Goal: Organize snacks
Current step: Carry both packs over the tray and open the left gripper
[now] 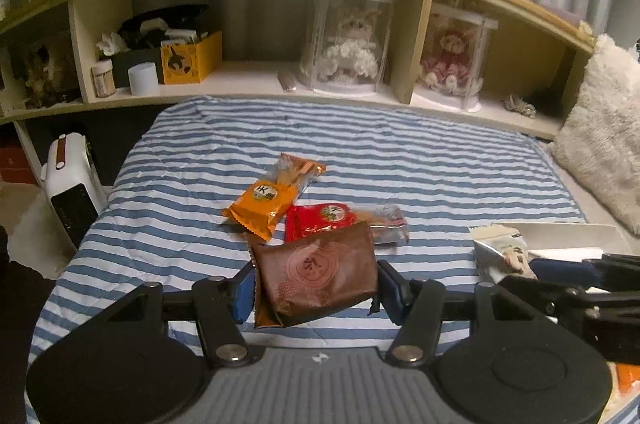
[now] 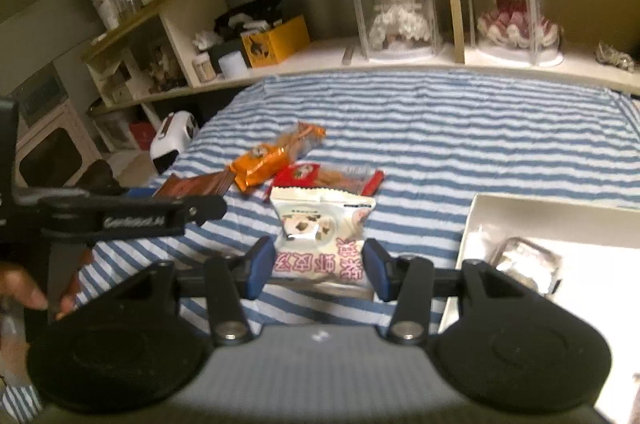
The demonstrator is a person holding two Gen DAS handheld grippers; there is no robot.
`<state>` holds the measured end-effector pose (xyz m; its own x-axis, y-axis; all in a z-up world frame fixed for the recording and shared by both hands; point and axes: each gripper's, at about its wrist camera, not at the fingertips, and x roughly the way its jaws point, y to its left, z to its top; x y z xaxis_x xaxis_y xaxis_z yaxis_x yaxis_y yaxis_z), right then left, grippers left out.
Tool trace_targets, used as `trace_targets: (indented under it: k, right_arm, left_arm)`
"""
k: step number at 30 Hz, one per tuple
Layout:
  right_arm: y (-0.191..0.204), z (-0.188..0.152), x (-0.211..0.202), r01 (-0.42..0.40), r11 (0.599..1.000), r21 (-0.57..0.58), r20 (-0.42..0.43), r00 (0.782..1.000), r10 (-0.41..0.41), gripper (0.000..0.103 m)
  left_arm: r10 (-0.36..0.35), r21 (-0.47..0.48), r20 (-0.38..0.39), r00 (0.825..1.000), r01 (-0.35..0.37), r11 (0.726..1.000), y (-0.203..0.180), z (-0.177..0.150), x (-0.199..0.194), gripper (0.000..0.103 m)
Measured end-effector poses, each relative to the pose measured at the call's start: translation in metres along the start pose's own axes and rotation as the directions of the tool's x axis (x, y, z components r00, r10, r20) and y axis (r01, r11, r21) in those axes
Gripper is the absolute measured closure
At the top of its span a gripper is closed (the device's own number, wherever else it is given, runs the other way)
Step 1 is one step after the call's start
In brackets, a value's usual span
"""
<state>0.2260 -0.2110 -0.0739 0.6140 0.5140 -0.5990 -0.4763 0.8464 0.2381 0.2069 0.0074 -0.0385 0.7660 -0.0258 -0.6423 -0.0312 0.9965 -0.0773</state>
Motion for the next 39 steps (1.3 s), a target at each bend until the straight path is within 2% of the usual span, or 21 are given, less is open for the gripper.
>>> trace_targets:
  k: [19, 23, 32, 39]
  right_arm:
    - [-0.009, -0.01, -0.062, 0.029, 1.0, 0.008, 0.09, 0.996, -0.029, 0.048]
    - [-0.017, -0.012, -0.083, 0.062, 0.998, -0.005, 0.107, 0.992, -0.061, 0.047]
    - [-0.07, -0.029, -0.133, 0.168, 0.984, 0.053, 0.136, 0.975, -0.174, 0.047]
    - [-0.114, -0.05, -0.156, 0.233, 0.966, 0.108, 0.118, 0.962, -0.245, 0.047]
  left_arm:
    - [-0.047, -0.02, 0.079, 0.996, 0.049, 0.999, -0.03, -0.017, -0.067, 0.042]
    - [-0.072, -0.003, 0.103, 0.992, 0.073, 0.997, -0.047, -0.015, -0.077, 0.042]
    - [-0.16, 0.034, 0.122, 0.98, 0.157, 0.987, -0.1, -0.013, -0.083, 0.042]
    - [-0.242, 0.075, 0.068, 0.968, 0.237, 0.969, -0.154, -0.019, -0.064, 0.042]
